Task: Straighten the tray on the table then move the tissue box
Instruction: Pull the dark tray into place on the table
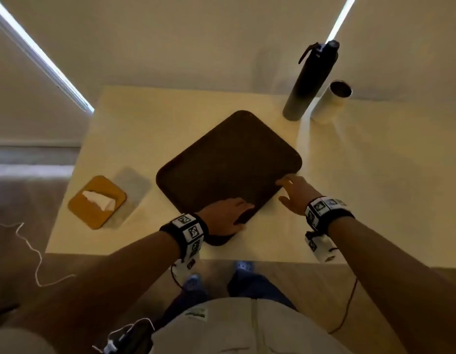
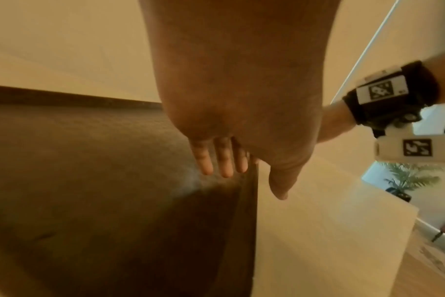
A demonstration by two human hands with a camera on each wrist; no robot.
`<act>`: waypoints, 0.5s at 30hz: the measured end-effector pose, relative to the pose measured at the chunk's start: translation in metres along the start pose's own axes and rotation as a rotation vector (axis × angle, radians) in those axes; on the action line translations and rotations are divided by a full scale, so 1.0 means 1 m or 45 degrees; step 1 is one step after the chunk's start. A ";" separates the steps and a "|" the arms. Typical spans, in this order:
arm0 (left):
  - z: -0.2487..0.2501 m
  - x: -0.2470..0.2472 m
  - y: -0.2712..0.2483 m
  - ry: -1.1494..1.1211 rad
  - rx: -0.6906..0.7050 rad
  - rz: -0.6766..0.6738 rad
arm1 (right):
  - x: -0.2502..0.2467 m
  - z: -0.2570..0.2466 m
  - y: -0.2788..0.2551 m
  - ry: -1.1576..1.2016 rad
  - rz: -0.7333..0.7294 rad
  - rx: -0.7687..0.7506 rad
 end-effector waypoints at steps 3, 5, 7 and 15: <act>0.014 0.004 0.026 0.046 -0.049 -0.014 | -0.010 0.012 0.020 -0.157 -0.009 -0.118; 0.019 0.010 0.038 0.007 -0.077 0.024 | -0.012 0.015 0.030 -0.231 -0.038 -0.218; 0.020 0.019 0.043 -0.053 -0.118 0.059 | -0.011 0.019 0.036 -0.269 -0.058 -0.305; 0.009 0.021 0.036 -0.164 -0.130 0.160 | -0.006 0.016 0.045 -0.299 -0.058 -0.463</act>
Point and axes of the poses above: each hand's wrist, its own y-axis towards the middle knuckle, its own x-axis out of the palm, z = x × y, the point moved 6 cm from there along y, towards the middle knuckle, and after that the axes turned 7 degrees about y, right-handed, at the moved point
